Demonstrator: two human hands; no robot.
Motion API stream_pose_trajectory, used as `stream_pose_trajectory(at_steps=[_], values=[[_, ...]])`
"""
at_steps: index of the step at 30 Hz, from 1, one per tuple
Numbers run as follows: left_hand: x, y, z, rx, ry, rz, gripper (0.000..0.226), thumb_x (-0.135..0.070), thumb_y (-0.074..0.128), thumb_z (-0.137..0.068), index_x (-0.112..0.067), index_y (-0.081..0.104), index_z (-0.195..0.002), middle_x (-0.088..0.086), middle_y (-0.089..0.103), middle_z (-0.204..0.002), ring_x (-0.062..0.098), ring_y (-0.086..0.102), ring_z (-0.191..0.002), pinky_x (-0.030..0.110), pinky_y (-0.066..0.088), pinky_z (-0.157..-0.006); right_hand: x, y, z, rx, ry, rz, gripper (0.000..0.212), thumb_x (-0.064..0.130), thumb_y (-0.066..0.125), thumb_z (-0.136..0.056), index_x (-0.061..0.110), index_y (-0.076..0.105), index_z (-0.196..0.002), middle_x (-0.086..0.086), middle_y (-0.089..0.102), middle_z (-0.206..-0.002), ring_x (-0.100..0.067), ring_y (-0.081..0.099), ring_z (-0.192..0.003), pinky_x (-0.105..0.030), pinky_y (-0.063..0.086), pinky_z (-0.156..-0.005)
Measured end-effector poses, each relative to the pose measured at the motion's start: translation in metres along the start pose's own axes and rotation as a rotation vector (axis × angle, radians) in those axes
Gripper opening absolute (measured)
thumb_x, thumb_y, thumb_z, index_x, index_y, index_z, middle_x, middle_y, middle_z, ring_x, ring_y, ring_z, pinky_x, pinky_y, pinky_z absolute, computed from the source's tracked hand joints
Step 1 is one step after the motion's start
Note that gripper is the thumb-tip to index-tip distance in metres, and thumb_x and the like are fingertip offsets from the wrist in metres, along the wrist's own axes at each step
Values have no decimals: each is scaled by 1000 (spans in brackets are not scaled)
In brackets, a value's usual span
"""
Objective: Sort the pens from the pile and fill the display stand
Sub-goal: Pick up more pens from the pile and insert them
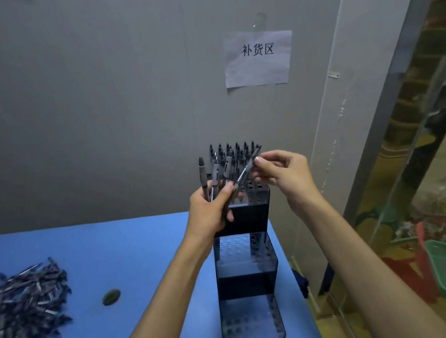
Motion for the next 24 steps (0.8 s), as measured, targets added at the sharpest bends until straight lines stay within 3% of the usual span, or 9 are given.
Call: stream_pose_trajectory(at_steps=[5,11,19,24], values=[[1,-12,-2,-144,11,-33,23,-28,64,-99,-5,67,-99,0,70,-71,13,40,-43,21,29,-40,17,-25,-26,-150,-148,17,7,1,68,-91,-3,68,-96,-16,72,-77,-21,71,-65,-33,61,-70],[-1,-23,1,-217,30,-11,21,-19,60,-100,-9,54,-83,11,67,-73,15,38,-43,22,24,-42,36,-29,-39,-126,-443,499,11,16,71,-90,10,76,-98,0,75,-80,-12,73,-73,-39,61,-79],[5,-41,5,-287,41,-7,11,-25,62,-101,-14,58,-101,3,65,-78,12,43,-49,24,34,-42,29,-8,-45,-62,-508,625,13,17,71,-91,9,77,-100,0,75,-82,-12,71,-76,-36,59,-80],[8,-42,10,-283,17,-18,13,-30,65,-99,-18,64,-103,0,65,-79,10,42,-49,19,30,-43,20,-3,-45,-37,-495,673,14,17,71,-91,9,77,-100,-1,75,-83,-12,71,-77,-34,60,-81]])
Point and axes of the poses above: each hand's wrist, its own z-axis away from the middle knuckle, its own y-axis out of the palm, x = y × z, the point moved 6 cm from there along -z, towards the middle knuckle
